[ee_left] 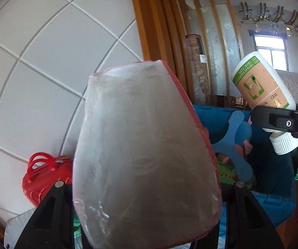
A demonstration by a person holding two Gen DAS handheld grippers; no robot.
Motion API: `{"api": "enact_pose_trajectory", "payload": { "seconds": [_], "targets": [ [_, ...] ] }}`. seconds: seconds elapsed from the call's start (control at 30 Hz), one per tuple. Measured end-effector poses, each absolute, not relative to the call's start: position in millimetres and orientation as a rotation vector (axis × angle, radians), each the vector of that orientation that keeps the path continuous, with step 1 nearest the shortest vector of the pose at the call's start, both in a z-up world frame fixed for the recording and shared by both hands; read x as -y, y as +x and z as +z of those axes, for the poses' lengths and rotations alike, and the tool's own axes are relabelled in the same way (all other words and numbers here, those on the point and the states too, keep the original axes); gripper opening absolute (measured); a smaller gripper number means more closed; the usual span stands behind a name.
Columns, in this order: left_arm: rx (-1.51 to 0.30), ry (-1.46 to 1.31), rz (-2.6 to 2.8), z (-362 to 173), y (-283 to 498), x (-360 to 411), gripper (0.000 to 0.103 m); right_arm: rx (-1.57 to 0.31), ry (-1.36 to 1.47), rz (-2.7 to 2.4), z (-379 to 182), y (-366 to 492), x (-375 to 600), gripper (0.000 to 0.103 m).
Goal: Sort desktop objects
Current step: 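Carry the tissue pack and pill bottle with both grippers over the blue crate, then open both grippers to drop the tissue pack and pill bottle into the crate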
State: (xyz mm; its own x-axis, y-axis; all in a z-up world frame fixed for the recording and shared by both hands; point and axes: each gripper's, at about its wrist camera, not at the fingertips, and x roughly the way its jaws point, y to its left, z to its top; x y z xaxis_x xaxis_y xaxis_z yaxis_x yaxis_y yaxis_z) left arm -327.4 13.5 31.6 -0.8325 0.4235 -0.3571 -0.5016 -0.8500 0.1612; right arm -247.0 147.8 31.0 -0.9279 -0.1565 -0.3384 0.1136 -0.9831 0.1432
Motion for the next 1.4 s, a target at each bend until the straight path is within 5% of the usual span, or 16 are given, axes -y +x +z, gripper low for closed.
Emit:
{"api": "enact_pose_trajectory", "payload": {
  "seconds": [0.13, 0.2, 0.27, 0.3, 0.53, 0.8, 1.1, 1.4],
  "targets": [
    [-0.356, -0.477, 2.522, 44.7, -353.7, -84.0, 0.054, 0.232, 0.556, -3.036, 37.3, -265.4, -206.5, 0.052],
    [-0.387, -0.482, 2.534, 50.5, -367.9, -114.5, 0.072, 0.242, 0.584, -3.095, 36.2, -277.8, -229.1, 0.053],
    [-0.440, -0.461, 2.557, 57.1, -371.2, -139.9, 0.087, 0.286, 0.592, -3.139, 33.3, -284.9, -249.3, 0.062],
    [-0.453, -0.448, 2.569, 59.8, -376.6, -149.3, 0.088, 0.313, 0.590, -3.146, 33.6, -284.1, -259.9, 0.076],
    [-0.395, -0.398, 2.631, 74.0, -358.1, -138.4, 0.093, 0.399, 0.507, -3.113, 32.9, -270.3, -286.3, 0.079],
    [-0.393, -0.483, 2.777, 41.1, -336.9, -34.5, 0.093, 0.325, 0.494, -2.924, 27.6, -282.5, -216.7, 0.083],
    [-0.343, -0.592, 3.013, 17.1, -291.0, 124.0, 0.093, -0.144, 0.486, -2.943, 29.8, -275.4, -81.1, 0.084],
    [-0.272, -0.577, 3.028, 10.5, -244.0, 208.1, 0.093, 0.079, 0.516, -2.862, 37.7, -237.4, -55.6, 0.089]
  ]
}}
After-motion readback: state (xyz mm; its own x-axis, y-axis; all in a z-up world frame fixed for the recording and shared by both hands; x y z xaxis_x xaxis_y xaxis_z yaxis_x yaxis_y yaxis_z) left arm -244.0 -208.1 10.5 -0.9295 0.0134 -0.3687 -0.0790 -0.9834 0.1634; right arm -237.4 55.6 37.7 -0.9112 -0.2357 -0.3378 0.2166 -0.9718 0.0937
